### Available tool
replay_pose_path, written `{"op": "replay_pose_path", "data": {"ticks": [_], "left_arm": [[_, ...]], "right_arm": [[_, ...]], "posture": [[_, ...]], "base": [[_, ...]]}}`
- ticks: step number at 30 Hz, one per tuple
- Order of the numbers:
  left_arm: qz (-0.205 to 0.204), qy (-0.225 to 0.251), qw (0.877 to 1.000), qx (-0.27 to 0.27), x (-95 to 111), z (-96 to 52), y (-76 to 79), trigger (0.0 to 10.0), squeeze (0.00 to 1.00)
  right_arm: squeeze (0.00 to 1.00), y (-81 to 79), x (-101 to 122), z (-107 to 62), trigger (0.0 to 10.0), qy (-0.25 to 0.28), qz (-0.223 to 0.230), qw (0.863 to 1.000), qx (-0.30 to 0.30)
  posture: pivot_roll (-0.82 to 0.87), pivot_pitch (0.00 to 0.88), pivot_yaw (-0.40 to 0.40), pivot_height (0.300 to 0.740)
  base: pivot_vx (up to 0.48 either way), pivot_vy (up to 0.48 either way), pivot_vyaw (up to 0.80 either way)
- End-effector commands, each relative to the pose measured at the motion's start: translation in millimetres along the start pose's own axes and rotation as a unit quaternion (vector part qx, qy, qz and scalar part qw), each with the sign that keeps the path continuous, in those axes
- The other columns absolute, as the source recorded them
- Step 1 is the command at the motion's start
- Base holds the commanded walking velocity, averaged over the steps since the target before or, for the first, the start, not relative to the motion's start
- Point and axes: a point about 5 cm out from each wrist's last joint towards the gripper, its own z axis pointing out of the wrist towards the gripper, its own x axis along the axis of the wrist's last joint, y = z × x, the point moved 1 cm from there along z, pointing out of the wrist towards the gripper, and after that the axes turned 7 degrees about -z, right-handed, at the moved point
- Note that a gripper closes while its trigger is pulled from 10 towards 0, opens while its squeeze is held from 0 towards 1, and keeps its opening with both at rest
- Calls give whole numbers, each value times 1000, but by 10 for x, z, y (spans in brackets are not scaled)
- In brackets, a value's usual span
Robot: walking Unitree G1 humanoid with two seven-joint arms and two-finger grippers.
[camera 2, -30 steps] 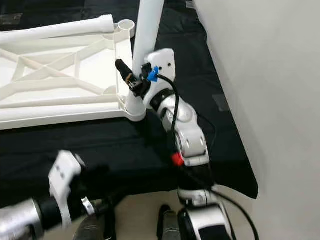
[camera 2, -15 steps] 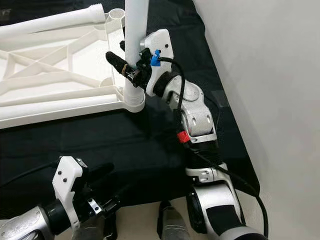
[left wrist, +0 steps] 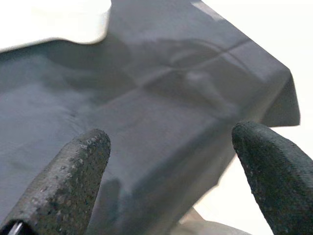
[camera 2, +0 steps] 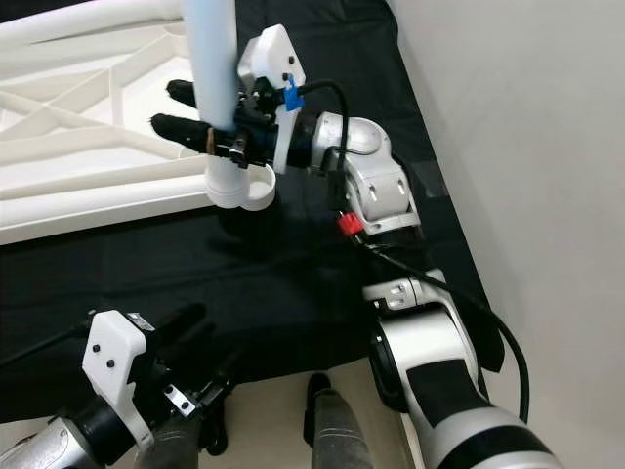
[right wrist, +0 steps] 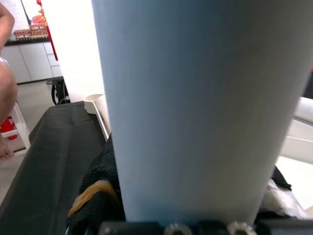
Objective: Building children table
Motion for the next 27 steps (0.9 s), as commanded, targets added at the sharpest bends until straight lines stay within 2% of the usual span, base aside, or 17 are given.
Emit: {"op": "replay_pose_path", "data": {"ticks": [1, 4, 8, 15, 19, 22, 27], "left_arm": [[3, 0, 1000, 10, -10, -43, 30, 10000, 0], [9, 2, 1000, 17, -13, -60, 35, 10000, 0], [28, 7, 999, 34, -1, -88, 26, 10000, 0], [39, 12, 998, 50, 7, -107, 9, 10000, 0], [40, 12, 998, 51, 3, -111, 10, 10000, 0], [43, 13, 998, 51, -1, -108, 12, 10000, 0], [45, 14, 998, 51, -1, -106, 17, 10000, 0]], "right_arm": [[0, 11, -52, -6, 10000, -15, -3, 1000, 13], [0, 80, -20, -41, 10000, -13, -6, 1000, 14], [0, 200, 93, -180, 10000, 8, -7, 1000, 20], [0, 218, 122, -289, 10000, 18, -7, 999, 49], [0, 201, 69, -280, 10000, 10, -7, 998, 54], [0, 145, -74, -182, 10000, -19, -13, 999, 48], [0, 131, -181, -114, 10000, -56, -16, 998, 37]], "posture": [[61, 429, -32, 740], [64, 429, -32, 740], [78, 434, -28, 740], [78, 442, -16, 740], [78, 443, -14, 740], [80, 450, -11, 740], [81, 452, -12, 740]], "base": [[0, 0, 0], [0, 0, 0], [0, 0, 0], [0, 0, 0], [0, 0, 0], [0, 0, 0], [0, 0, 0]]}}
